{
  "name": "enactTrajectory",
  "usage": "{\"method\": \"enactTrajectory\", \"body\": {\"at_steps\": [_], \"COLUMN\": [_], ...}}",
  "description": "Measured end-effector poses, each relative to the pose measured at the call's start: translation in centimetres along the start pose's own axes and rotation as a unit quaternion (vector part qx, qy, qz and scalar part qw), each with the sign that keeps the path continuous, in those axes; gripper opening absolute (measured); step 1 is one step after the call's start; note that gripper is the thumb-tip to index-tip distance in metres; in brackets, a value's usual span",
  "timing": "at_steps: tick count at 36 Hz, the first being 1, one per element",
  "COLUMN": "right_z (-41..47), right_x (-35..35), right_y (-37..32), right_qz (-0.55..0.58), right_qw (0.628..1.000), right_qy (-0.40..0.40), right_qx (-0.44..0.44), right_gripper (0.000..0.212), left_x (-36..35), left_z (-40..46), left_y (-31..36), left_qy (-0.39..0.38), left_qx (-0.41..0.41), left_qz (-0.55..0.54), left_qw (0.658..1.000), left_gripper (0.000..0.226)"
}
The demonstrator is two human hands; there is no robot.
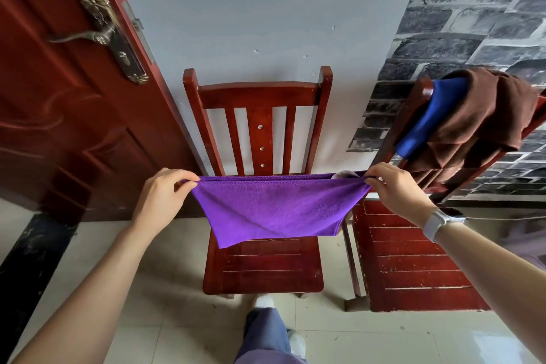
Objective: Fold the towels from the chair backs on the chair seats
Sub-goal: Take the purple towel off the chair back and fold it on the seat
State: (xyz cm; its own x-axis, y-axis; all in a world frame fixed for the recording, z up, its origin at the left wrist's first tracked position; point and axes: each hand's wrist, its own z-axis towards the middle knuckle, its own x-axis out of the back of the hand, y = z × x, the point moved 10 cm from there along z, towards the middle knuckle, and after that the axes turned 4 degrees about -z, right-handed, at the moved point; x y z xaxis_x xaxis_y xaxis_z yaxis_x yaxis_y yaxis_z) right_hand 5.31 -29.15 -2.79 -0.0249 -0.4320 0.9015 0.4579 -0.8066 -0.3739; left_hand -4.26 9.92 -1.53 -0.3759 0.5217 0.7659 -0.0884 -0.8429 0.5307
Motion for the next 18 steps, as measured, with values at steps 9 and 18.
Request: {"method": "enactTrajectory", "body": {"at_steps": [9, 18], "right_z": [0.0, 0.0], "right_x": [0.5, 1.3], "right_y": [0.7, 0.2], "right_qz": [0.033, 0.060], "right_qw": [0.999, 0.997], "right_qy": [0.017, 0.041], "right_qx": [-0.022, -0.026], "right_gripper": [0.011, 0.011], "left_x": [-0.7, -0.3], "left_z": [-0.3, 0.0], "left_y": [-0.7, -0.7], "left_qy": [-0.023, -0.005], "left_qx": [0.020, 0.051], "left_qz": [-0.010, -0.043], "left_qw": [0.999, 0.998], "left_gripper": [0.012, 0.014]}}
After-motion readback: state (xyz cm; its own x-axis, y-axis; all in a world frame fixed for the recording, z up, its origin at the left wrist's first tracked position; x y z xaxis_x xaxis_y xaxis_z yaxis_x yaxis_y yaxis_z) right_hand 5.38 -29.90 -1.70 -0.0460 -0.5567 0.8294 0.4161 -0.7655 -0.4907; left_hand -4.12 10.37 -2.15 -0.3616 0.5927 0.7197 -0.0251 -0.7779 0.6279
